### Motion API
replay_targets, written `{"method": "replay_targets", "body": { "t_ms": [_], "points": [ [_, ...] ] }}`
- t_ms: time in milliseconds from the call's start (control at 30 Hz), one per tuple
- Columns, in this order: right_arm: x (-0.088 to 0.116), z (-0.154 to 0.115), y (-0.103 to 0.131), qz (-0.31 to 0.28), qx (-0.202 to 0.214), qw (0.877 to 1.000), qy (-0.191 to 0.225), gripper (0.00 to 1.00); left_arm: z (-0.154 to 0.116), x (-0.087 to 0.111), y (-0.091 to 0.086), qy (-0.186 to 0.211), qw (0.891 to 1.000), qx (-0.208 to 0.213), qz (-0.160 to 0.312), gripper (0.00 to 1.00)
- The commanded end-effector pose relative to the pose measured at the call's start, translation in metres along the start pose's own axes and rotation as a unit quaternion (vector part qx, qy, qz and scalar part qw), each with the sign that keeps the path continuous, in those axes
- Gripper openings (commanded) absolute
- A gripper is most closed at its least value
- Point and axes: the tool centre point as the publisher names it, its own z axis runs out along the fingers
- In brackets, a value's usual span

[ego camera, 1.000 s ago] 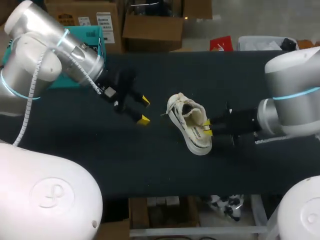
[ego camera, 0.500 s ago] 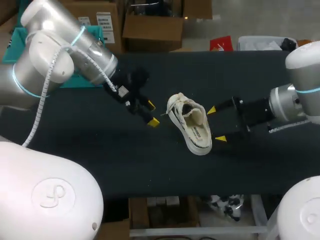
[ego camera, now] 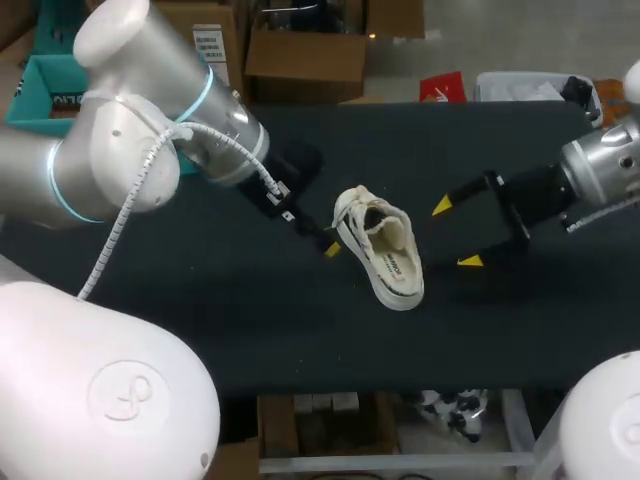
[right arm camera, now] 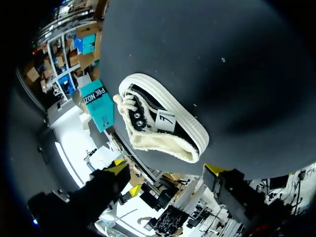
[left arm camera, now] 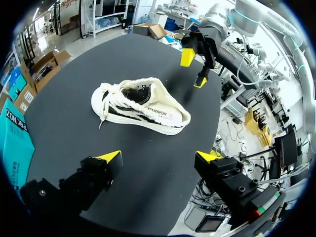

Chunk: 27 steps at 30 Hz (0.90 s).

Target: Open the shoe tongue, take the insole out of the shoe, put the insole back into the shoe, and pack the shoe into the shoebox

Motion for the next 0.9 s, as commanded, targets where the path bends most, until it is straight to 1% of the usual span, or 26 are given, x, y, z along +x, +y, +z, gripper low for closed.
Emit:
{"method": "replay_targets", "body": {
  "t_ms": [33,100,133,167,233,267,300,367,400,433,467,500,533,567,600,667,700,733,800,867,900],
  "points": [
    [-0.001,-0.002,0.004,0.005,0.029,1.0,0.001,1.0,0.018,0.005,-0.006,-0.036,0.997,-0.011,-0.061,1.0],
    [-0.003,-0.003,0.0,-0.018,0.015,1.0,-0.014,1.0,0.03,0.008,-0.01,-0.036,0.994,-0.027,-0.103,1.0],
    [-0.003,-0.004,-0.001,-0.017,-0.004,1.0,-0.017,1.0,0.035,0.011,-0.012,-0.036,0.99,-0.034,-0.136,1.0],
    [-0.003,-0.004,-0.003,-0.024,-0.012,0.999,-0.024,1.0,0.039,0.012,-0.015,-0.044,0.984,-0.034,-0.169,1.0],
    [-0.004,-0.007,-0.006,-0.041,-0.028,0.998,-0.029,1.0,0.047,0.016,-0.017,-0.043,0.978,-0.052,-0.199,1.0],
    [-0.004,-0.009,-0.007,-0.05,-0.034,0.997,-0.038,1.0,0.052,0.018,-0.018,-0.052,0.973,-0.056,-0.218,1.0],
    [-0.004,-0.011,-0.008,-0.062,-0.039,0.996,-0.044,1.0,0.055,0.02,-0.018,-0.051,0.972,-0.067,-0.221,1.0],
    [-0.003,-0.015,-0.009,-0.078,-0.049,0.994,-0.063,1.0,0.06,0.022,-0.021,-0.063,0.963,-0.073,-0.251,1.0],
    [-0.003,-0.017,-0.01,-0.089,-0.053,0.992,-0.069,1.0,0.062,0.023,-0.021,-0.069,0.961,-0.079,-0.256,1.0],
    [-0.003,-0.021,-0.01,-0.108,-0.052,0.989,-0.085,1.0,0.064,0.023,-0.022,-0.067,0.957,-0.082,-0.271,1.0],
    [-0.003,-0.022,-0.01,-0.118,-0.051,0.987,-0.097,1.0,0.065,0.023,-0.023,-0.076,0.952,-0.083,-0.285,1.0],
    [-0.003,-0.025,-0.009,-0.125,-0.056,0.985,-0.105,1.0,0.066,0.023,-0.023,-0.083,0.949,-0.085,-0.29,1.0],
    [-0.004,-0.027,-0.008,-0.144,-0.051,0.981,-0.118,1.0,0.068,0.022,-0.023,-0.081,0.945,-0.089,-0.304,1.0],
    [-0.005,-0.029,-0.008,-0.155,-0.048,0.978,-0.13,1.0,0.068,0.021,-0.023,-0.097,0.942,-0.09,-0.309,1.0],
    [-0.005,-0.031,-0.006,-0.157,-0.052,0.977,-0.138,1.0,0.069,0.021,-0.023,-0.095,0.939,-0.092,-0.318,1.0],
    [-0.007,-0.035,-0.004,-0.192,-0.039,0.967,-0.166,1.0,0.069,0.021,-0.022,-0.104,0.935,-0.097,-0.325,1.0],
    [-0.008,-0.036,-0.004,-0.197,-0.037,0.964,-0.172,1.0,0.069,0.02,-0.022,-0.102,0.933,-0.099,-0.33,1.0],
    [-0.009,-0.037,-0.002,-0.207,-0.036,0.96,-0.185,1.0,0.071,0.02,-0.02,-0.108,0.931,-0.102,-0.334,1.0],
    [-0.011,-0.04,0.001,-0.236,-0.022,0.95,-0.204,1.0,0.075,0.021,-0.018,-0.118,0.926,-0.106,-0.343,1.0],
    [-0.013,-0.043,0.004,-0.267,-0.008,0.94,-0.214,1.0,0.076,0.023,-0.017,-0.128,0.923,-0.108,-0.348,1.0],
    [-0.015,-0.045,0.007,-0.28,-0.003,0.935,-0.217,1.0,0.078,0.023,-0.018,-0.145,0.918,-0.105,-0.354,1.0]
  ]
}}
